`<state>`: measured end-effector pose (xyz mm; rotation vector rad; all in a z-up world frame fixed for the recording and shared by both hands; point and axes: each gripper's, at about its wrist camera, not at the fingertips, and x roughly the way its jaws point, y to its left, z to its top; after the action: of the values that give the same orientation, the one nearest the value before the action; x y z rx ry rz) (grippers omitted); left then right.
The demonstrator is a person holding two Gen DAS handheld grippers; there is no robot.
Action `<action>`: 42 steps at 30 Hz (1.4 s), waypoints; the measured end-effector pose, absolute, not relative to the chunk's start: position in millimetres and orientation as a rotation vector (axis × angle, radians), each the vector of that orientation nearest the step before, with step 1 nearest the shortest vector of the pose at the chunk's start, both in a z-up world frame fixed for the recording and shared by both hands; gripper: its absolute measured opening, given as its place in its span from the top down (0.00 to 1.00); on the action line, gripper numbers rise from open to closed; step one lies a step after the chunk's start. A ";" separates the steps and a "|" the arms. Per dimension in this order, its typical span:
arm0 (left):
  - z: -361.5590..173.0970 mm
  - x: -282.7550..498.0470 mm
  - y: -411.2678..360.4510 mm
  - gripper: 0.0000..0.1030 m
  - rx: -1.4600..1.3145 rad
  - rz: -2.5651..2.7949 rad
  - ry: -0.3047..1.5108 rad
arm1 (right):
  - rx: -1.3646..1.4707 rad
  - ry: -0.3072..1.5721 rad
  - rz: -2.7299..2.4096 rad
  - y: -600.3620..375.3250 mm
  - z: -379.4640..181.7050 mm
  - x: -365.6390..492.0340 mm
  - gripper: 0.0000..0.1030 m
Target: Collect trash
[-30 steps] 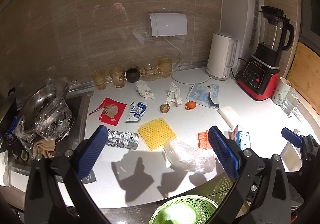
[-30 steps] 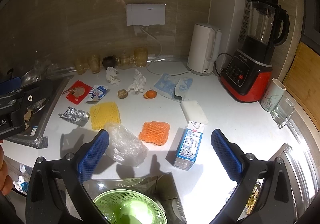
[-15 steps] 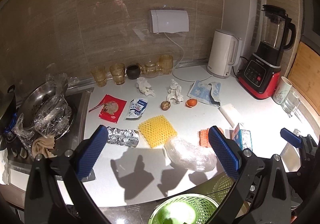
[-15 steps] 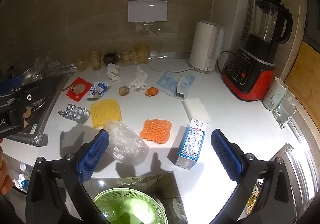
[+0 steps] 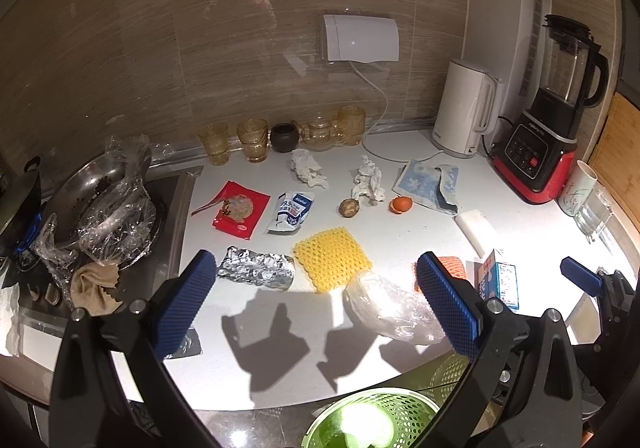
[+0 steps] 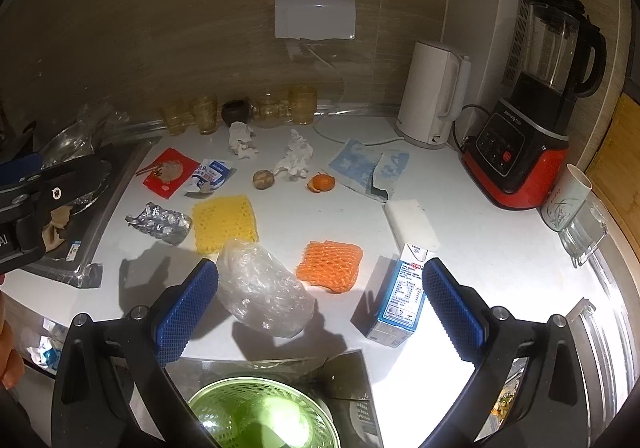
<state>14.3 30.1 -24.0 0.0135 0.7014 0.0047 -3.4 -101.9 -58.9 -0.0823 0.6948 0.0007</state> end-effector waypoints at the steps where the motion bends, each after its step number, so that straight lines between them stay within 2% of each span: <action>1: -23.8 14.9 31.0 0.07 0.013 0.007 0.702 | -0.084 0.696 0.005 -100.6 -59.4 -2.4 0.02; 42: -37.9 23.9 34.8 0.07 0.006 0.005 0.733 | -0.089 0.711 0.019 -101.0 -68.8 4.8 0.02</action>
<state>23.9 34.8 -37.9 0.0063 0.7328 0.0048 4.8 -101.0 -68.8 -0.0885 0.7109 0.0195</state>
